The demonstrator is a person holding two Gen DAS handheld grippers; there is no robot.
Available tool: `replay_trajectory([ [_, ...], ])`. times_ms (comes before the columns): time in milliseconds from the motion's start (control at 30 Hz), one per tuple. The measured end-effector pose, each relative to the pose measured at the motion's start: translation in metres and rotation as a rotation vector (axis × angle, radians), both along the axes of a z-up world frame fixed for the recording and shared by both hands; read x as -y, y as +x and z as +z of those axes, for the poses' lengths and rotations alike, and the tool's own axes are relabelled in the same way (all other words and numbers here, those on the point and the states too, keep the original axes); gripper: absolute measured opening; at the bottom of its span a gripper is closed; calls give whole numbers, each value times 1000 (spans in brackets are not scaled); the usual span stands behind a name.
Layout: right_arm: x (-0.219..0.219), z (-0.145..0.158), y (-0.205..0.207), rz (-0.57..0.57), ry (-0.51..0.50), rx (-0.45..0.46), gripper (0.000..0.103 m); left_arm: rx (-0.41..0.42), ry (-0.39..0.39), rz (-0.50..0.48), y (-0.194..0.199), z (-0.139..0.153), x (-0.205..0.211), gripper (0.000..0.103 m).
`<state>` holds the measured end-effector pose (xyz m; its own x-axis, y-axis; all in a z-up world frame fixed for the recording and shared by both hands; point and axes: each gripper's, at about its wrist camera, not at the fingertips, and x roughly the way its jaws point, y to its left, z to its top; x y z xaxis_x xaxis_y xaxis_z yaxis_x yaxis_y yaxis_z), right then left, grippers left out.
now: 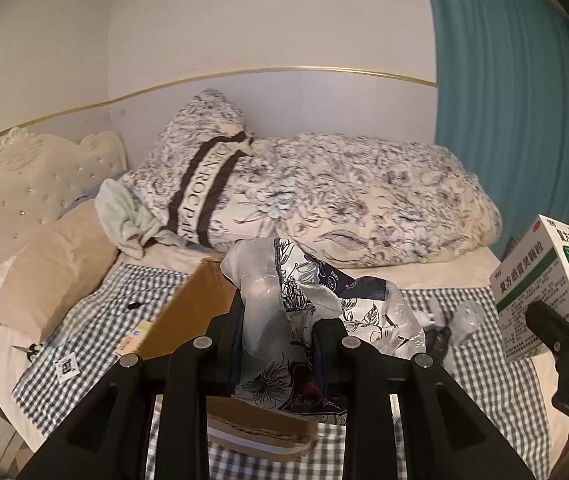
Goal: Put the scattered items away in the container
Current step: 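Lift and carry the medicine box and floral pouch toward the cardboard box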
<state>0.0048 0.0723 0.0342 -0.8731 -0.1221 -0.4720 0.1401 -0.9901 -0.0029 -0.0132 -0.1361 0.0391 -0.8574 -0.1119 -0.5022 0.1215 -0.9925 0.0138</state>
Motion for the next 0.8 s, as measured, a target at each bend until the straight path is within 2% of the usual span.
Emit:
replay_trajectory([
  [367,43,-2,-16,72,6,11,98,37,5,64,-13,-13,41,27],
  [500,58,-3,-24,95,9,16,98,36,-28,106,-15,-16,51,27],
  [800,94,-14,-45,149,13,39,98,47,-48,116,-26,-22,70,27],
])
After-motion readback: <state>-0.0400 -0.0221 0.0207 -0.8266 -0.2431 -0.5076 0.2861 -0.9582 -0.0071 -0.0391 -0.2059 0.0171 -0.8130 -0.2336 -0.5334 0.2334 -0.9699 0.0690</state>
